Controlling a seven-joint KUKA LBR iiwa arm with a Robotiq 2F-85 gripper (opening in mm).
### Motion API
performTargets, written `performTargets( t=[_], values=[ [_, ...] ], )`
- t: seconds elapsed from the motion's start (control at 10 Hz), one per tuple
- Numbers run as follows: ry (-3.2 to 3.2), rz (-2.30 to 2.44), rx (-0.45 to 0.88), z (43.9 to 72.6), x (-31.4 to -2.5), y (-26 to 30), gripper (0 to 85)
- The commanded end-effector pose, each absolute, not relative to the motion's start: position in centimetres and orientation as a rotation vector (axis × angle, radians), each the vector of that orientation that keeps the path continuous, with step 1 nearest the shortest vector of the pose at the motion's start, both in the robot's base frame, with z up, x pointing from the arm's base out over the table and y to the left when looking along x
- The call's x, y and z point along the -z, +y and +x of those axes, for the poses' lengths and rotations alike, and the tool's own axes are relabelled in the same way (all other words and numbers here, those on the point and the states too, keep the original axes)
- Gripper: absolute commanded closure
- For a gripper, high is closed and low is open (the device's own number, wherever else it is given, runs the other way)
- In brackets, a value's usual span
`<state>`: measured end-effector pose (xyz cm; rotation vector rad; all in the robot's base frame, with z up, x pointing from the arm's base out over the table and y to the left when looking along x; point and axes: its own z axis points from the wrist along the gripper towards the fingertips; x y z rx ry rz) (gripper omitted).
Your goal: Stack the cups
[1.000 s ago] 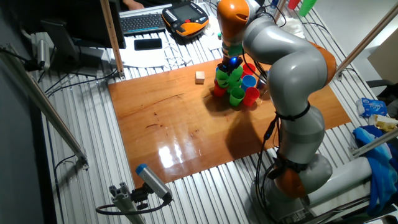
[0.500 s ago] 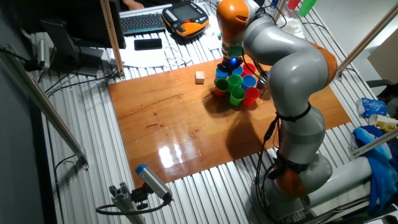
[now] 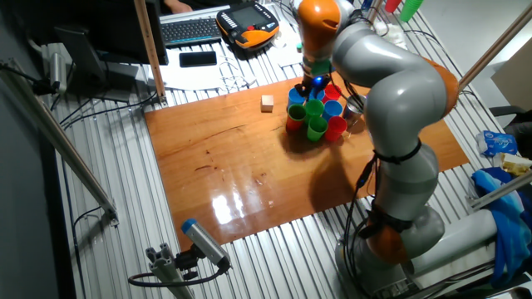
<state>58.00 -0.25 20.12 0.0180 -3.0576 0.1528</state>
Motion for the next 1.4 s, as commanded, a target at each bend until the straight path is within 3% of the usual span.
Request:
performTargets(
  t=[0.0, 0.1, 0.3, 0.8, 1.1, 1.3],
  values=[
    [-3.049, -0.006, -0.155, 57.5, -21.0, -0.7, 68.0],
    [-3.032, -0.045, -0.154, 57.1, -21.7, -1.1, 85.0],
    [-3.044, -0.080, -0.179, 56.1, -22.5, -1.5, 85.0],
    [-3.023, -0.306, -0.016, 55.6, -22.6, -1.9, 85.0],
    [-3.034, -0.446, -0.156, 55.6, -22.6, -1.9, 85.0],
    [-2.999, -0.408, -0.152, 55.6, -22.6, -1.9, 85.0]
  ],
)
